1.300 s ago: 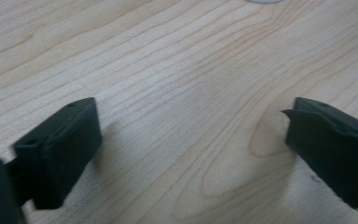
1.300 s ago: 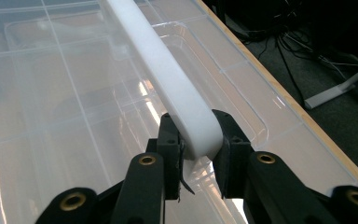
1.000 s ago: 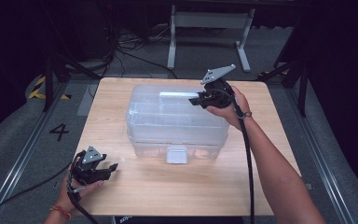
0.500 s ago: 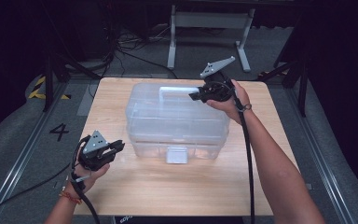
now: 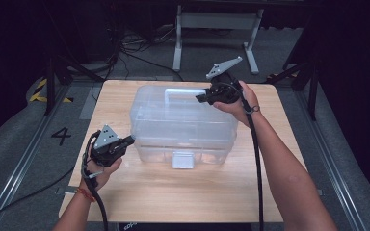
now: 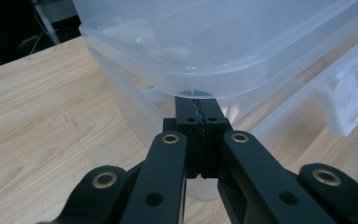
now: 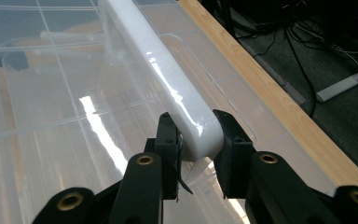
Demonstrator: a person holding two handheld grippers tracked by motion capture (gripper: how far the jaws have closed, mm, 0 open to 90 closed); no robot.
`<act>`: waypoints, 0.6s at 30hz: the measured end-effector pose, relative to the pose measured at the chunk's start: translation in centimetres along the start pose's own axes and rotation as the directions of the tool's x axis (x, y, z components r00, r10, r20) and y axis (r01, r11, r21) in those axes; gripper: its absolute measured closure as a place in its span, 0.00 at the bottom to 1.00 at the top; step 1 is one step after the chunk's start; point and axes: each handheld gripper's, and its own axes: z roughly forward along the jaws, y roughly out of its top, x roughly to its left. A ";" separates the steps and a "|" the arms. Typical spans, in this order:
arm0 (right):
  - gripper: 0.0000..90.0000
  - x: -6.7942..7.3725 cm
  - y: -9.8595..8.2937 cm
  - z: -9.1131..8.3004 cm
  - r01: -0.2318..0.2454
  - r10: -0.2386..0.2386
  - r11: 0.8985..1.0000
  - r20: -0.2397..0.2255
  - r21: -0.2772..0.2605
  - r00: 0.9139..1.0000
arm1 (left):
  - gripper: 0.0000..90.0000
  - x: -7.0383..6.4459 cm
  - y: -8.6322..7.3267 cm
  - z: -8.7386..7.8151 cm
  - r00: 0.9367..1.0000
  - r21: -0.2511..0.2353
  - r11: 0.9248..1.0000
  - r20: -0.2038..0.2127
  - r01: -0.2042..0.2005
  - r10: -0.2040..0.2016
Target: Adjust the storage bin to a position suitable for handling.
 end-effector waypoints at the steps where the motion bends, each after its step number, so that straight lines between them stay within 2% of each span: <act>1: 0.82 0.0 0.0 0.0 -0.001 0.001 1.000 0.001 0.001 1.000 | 1.00 -0.1 0.0 0.1 1.000 0.000 1.000 -0.002 -0.001 0.001; 6: 0.80 0.2 0.0 -0.1 0.004 -0.004 1.000 0.023 -0.003 1.000 | 1.00 -0.1 0.1 0.0 1.000 -0.010 1.000 -0.011 0.004 -0.004; 9: 0.72 0.6 0.0 -0.5 0.014 -0.013 1.000 0.084 -0.004 0.996 | 1.00 -0.2 0.3 -0.1 1.000 -0.014 1.000 -0.020 -0.012 0.012; 12: 0.70 0.8 -0.3 -2.0 0.024 -0.020 0.999 0.105 -0.034 0.994 | 1.00 -0.2 0.5 -0.2 1.000 -0.009 1.000 -0.025 -0.011 0.010; 14: 0.65 0.8 -0.8 -3.2 0.013 -0.005 0.998 0.132 -0.057 0.991 | 1.00 -0.2 0.5 -0.3 0.999 -0.012 1.000 -0.030 -0.015 0.014; 18: 0.57 0.8 -2.2 -5.1 0.003 0.009 0.998 0.202 -0.060 0.979 | 1.00 -0.2 0.6 -0.3 0.999 -0.006 1.000 -0.046 -0.022 0.022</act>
